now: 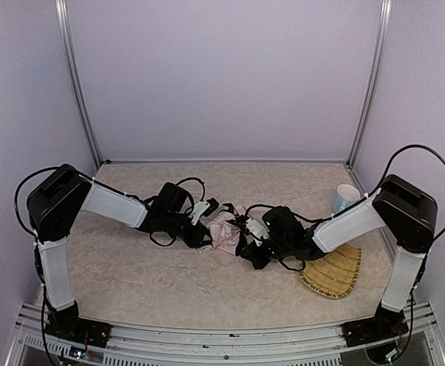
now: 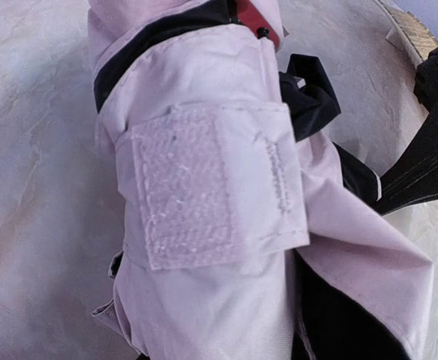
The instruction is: Put away the umbrella
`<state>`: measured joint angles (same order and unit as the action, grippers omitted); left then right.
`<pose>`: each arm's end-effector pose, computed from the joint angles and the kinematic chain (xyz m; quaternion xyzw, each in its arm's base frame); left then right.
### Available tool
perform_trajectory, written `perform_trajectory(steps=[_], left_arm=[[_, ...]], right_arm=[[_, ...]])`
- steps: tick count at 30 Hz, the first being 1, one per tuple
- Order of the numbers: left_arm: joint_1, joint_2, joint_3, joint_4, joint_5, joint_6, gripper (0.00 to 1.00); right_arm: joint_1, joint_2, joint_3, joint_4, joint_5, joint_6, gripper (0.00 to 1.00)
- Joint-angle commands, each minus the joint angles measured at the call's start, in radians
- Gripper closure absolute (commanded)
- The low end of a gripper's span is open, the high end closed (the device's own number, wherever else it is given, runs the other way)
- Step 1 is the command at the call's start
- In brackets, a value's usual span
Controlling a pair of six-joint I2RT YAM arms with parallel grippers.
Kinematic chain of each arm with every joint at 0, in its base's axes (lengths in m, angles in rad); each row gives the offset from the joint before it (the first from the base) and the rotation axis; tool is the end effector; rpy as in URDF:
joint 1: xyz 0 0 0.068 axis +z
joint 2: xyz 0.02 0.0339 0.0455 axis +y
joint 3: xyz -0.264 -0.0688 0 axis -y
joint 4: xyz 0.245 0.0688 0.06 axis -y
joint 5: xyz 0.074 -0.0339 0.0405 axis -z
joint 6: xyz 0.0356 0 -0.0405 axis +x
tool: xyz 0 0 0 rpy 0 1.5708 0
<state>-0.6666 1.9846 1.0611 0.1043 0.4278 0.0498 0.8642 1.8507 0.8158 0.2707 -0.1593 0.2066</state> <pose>0.3008 -0.2555 0.1182 0.3917 0.8240 -0.2970 0.2818 0.2219 0.2687 0.1117 -0.3256 0.8577 0.2625 0.2991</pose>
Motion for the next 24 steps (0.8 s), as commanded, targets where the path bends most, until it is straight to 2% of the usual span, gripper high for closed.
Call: perform_trajectory(steps=[1, 5, 9, 10, 14, 16, 21, 24], left_arm=[[0.023, -0.029, -0.023, -0.023, -0.219, 0.027, 1.00], [-0.034, -0.030, -0.010, -0.042, -0.250, 0.092, 1.00], [-0.061, -0.010, 0.001, -0.055, -0.241, 0.113, 1.00], [-0.064, -0.007, 0.002, -0.056, -0.234, 0.117, 1.00], [-0.075, -0.001, 0.003, -0.055, -0.208, 0.128, 1.00], [-0.078, -0.003, 0.004, -0.055, -0.203, 0.127, 1.00], [-0.082, -0.004, 0.014, -0.073, -0.199, 0.127, 1.00], [-0.085, -0.003, 0.014, -0.077, -0.199, 0.125, 1.00]], right_arm=[[-0.011, 0.009, -0.058, -0.178, -0.065, -0.003, 0.96], [-0.024, 0.019, -0.047, -0.156, -0.105, -0.002, 0.89], [-0.026, 0.011, -0.042, -0.166, -0.081, -0.014, 0.81], [-0.025, 0.009, -0.041, -0.172, -0.072, -0.017, 0.81], [-0.025, 0.008, -0.033, -0.189, -0.032, -0.029, 0.93], [-0.025, 0.011, -0.022, -0.192, -0.027, -0.032, 0.93], [-0.024, -0.012, -0.036, -0.175, -0.040, -0.033, 0.84], [-0.003, -0.029, -0.041, -0.165, -0.005, -0.042, 0.70]])
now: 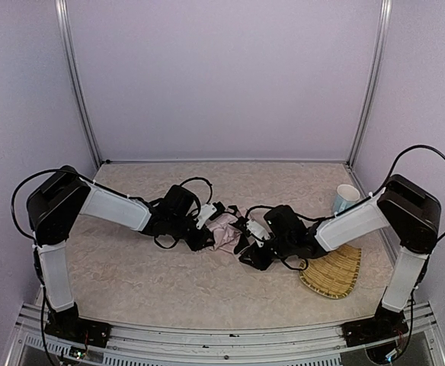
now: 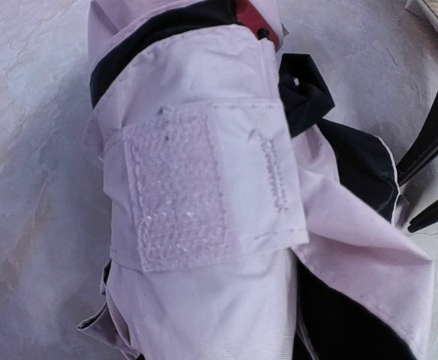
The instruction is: Put away the umbrella
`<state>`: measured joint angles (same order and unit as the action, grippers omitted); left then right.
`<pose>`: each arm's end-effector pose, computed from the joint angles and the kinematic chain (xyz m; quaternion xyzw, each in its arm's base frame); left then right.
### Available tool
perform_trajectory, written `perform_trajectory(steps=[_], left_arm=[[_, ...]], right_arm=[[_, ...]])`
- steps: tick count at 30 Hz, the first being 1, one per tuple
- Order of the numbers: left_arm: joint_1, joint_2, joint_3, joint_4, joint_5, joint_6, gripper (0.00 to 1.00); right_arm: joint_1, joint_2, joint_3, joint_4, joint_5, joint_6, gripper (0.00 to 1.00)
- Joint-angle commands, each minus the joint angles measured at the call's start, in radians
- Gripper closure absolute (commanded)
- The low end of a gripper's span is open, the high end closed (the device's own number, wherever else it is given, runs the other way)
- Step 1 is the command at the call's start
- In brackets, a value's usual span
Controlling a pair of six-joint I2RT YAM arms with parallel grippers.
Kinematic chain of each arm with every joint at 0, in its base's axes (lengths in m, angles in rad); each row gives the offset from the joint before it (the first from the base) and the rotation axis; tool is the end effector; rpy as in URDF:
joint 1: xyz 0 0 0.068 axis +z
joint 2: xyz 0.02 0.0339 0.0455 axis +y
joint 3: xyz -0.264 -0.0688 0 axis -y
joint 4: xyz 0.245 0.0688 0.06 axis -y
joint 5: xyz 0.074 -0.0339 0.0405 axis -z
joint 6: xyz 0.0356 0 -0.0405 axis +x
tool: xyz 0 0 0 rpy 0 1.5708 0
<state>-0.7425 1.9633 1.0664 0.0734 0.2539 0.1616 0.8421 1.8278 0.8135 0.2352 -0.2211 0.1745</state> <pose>0.2846 -0.2733 0.1239 0.4450 0.8106 -0.2166 0.3132 0.2238 0.2625 0.1161 -0.3406 0.8525 0.2754 0.2852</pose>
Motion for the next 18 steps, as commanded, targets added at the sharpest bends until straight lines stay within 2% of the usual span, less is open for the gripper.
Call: perform_trajectory(steps=[1, 10, 18], left_arm=[[-0.010, 0.020, 0.008, -0.045, -0.024, 0.012, 1.00], [-0.013, 0.019, 0.012, -0.047, -0.018, 0.015, 1.00], [-0.016, 0.023, 0.020, -0.051, -0.013, 0.013, 1.00]], right_arm=[[0.030, -0.004, -0.031, -0.129, 0.070, -0.015, 0.68], [0.086, 0.065, 0.035, -0.148, 0.146, 0.061, 0.67], [0.097, 0.085, 0.082, -0.222, 0.246, 0.127, 0.60]])
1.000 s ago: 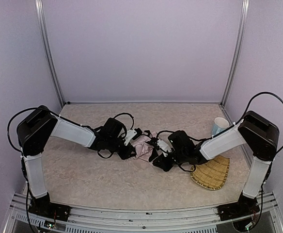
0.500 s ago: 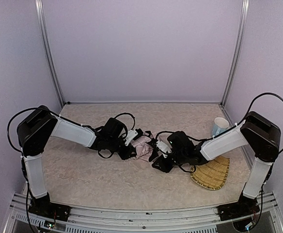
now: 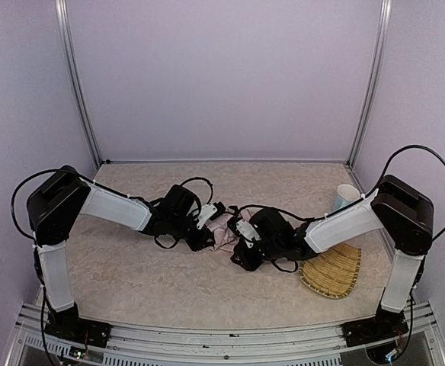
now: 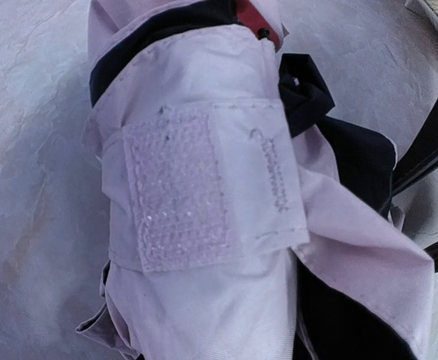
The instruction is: Put away the umbrella
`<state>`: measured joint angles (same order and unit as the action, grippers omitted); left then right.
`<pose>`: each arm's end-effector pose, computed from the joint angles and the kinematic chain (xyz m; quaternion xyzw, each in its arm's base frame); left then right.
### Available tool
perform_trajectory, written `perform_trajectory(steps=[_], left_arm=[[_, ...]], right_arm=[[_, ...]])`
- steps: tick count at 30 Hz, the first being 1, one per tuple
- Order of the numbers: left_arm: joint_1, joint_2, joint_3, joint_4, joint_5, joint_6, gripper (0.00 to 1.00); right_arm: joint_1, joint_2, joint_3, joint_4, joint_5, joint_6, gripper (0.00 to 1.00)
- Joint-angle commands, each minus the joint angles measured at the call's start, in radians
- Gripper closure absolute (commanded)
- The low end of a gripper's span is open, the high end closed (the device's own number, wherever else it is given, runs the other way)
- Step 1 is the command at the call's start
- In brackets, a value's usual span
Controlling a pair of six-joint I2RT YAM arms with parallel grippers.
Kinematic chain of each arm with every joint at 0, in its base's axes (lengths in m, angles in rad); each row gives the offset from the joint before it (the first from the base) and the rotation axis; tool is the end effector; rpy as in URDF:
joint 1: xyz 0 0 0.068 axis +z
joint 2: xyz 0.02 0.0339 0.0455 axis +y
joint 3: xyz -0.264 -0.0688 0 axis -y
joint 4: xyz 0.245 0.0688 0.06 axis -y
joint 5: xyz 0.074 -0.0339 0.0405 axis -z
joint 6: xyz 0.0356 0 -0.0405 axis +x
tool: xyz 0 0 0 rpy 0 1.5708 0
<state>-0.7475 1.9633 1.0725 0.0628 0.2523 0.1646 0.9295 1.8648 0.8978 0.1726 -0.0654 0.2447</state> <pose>0.2837 -0.2751 0.1247 0.4481 0.8098 -0.2157 0.3112 0.2145 0.2913 0.1204 -0.3223 0.8672 0.2348 0.2982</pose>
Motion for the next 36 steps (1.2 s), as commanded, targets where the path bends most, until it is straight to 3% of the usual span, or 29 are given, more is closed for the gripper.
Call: perform_trajectory(steps=[1, 6, 13, 21, 28, 33, 36], left_arm=[[-0.013, 0.022, 0.014, -0.041, -0.013, 0.010, 1.00], [-0.018, 0.019, 0.013, -0.043, -0.014, 0.010, 1.00], [0.001, 0.000, -0.005, -0.018, -0.025, -0.025, 1.00], [0.075, -0.026, -0.029, 0.044, -0.079, -0.126, 1.00], [0.090, -0.050, -0.036, 0.049, -0.186, -0.117, 1.00], [0.041, -0.009, 0.000, -0.017, -0.301, -0.031, 1.00], [-0.014, 0.011, -0.007, -0.019, -0.307, 0.019, 1.00]], right_arm=[[0.010, 0.051, 0.001, -0.163, 0.098, 0.063, 0.59], [0.011, 0.079, 0.010, -0.175, 0.121, 0.066, 0.63], [0.014, 0.045, -0.053, -0.133, 0.127, 0.059, 0.99], [0.015, 0.011, -0.107, -0.088, 0.041, 0.039, 1.00], [0.013, -0.030, -0.153, -0.060, -0.088, -0.028, 1.00], [0.006, -0.097, -0.157, 0.016, -0.371, -0.116, 1.00], [-0.046, -0.140, -0.153, 0.100, -0.542, -0.083, 1.00]])
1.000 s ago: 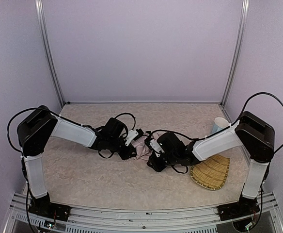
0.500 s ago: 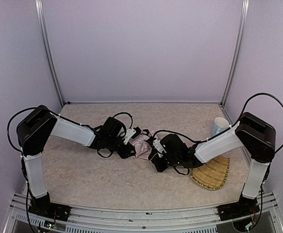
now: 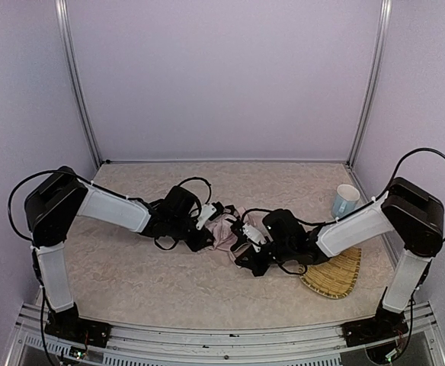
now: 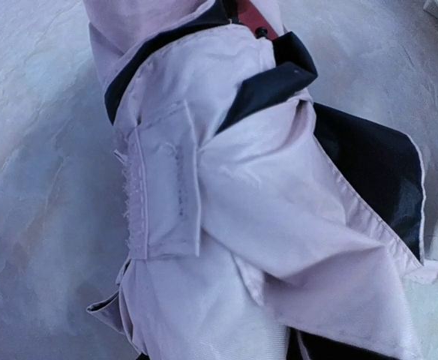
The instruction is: Put away the umbrella
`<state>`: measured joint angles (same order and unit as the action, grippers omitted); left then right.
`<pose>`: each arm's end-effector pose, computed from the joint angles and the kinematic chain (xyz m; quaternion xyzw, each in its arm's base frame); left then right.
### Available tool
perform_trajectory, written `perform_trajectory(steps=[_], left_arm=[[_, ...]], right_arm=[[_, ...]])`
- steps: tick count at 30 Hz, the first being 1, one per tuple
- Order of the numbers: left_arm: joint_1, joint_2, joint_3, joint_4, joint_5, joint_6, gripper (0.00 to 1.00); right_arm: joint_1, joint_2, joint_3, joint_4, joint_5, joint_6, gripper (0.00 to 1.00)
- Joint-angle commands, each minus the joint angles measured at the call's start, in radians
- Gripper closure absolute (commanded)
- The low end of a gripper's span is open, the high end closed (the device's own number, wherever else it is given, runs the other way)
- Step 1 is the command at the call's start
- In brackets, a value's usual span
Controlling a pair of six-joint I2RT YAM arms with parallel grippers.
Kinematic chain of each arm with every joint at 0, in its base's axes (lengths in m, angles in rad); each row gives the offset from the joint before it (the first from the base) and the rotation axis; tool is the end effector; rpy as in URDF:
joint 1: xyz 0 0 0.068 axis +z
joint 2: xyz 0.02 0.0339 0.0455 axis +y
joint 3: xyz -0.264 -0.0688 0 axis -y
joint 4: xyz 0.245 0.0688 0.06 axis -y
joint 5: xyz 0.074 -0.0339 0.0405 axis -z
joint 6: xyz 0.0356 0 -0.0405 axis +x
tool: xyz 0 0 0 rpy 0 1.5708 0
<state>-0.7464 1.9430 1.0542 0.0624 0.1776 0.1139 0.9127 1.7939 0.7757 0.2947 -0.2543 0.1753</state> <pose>0.2827 -0.2700 0.1268 0.4162 0.8299 -0.1912 0.3186 0.2005 0.2740 0.1221 -0.3745 0.8247 0.3100 0.2891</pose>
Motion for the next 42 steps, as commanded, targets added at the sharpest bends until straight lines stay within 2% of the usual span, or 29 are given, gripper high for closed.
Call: perform_trajectory(steps=[1, 6, 11, 18, 24, 32, 34, 38, 42], left_arm=[[-0.027, 0.036, 0.005, -0.018, -0.227, 0.080, 1.00], [-0.082, 0.059, -0.008, -0.036, -0.209, 0.150, 1.00], [-0.146, 0.084, -0.012, -0.059, -0.199, 0.231, 1.00], [-0.192, 0.089, -0.023, -0.046, -0.143, 0.294, 1.00], [-0.207, 0.100, -0.021, -0.092, -0.088, 0.355, 1.00], [-0.260, 0.130, 0.017, -0.203, -0.034, 0.454, 1.00], [-0.266, 0.141, 0.029, -0.224, -0.024, 0.469, 1.00], [-0.292, 0.130, 0.027, -0.241, 0.000, 0.511, 1.00], [-0.311, 0.114, 0.005, -0.236, -0.002, 0.560, 1.00]], right_arm=[[-0.051, -0.084, -0.034, 0.011, -0.384, 0.009, 1.00], [-0.131, -0.128, -0.003, 0.070, -0.427, 0.040, 1.00], [-0.200, -0.135, 0.044, 0.102, -0.391, 0.064, 1.00], [-0.224, -0.094, 0.099, 0.130, -0.337, 0.079, 1.00], [-0.255, -0.093, 0.112, 0.159, -0.287, 0.101, 1.00], [-0.272, -0.044, 0.244, 0.140, -0.288, 0.098, 1.00], [-0.268, -0.039, 0.261, 0.113, -0.250, 0.094, 1.00], [-0.270, -0.027, 0.290, 0.005, -0.075, 0.081, 1.00], [-0.276, 0.054, 0.375, -0.165, 0.081, 0.002, 1.00]])
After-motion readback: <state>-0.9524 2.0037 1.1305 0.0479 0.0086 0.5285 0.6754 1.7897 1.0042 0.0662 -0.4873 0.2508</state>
